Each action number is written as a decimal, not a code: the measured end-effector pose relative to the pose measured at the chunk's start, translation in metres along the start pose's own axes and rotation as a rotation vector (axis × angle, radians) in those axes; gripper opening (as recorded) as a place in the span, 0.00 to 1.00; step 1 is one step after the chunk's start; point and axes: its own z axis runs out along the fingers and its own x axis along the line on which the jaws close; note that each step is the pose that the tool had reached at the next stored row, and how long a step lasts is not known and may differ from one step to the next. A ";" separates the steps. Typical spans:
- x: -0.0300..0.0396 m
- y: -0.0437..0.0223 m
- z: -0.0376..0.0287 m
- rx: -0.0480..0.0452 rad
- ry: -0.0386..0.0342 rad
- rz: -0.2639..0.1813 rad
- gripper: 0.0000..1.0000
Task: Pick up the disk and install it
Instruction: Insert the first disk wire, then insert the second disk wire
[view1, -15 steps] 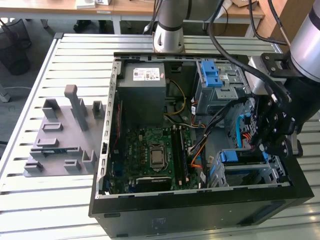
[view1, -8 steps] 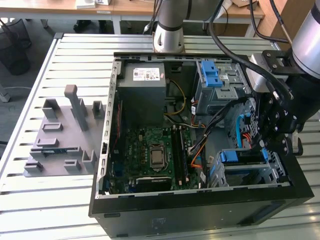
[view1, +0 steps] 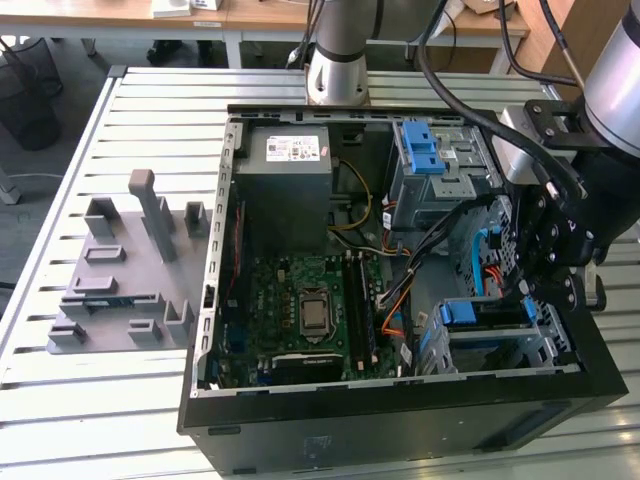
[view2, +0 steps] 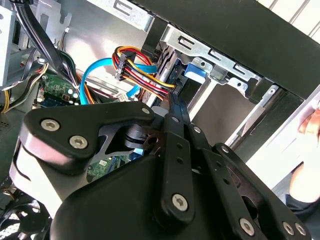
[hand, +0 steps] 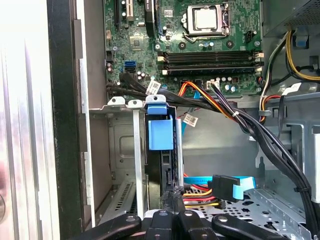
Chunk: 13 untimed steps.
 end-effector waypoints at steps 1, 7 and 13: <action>0.0000 0.0000 0.0000 0.0000 -0.0001 0.000 0.11; 0.0000 0.0000 -0.0001 0.0000 0.0000 0.000 0.11; 0.0005 0.0064 -0.0003 0.0000 0.0002 0.000 0.11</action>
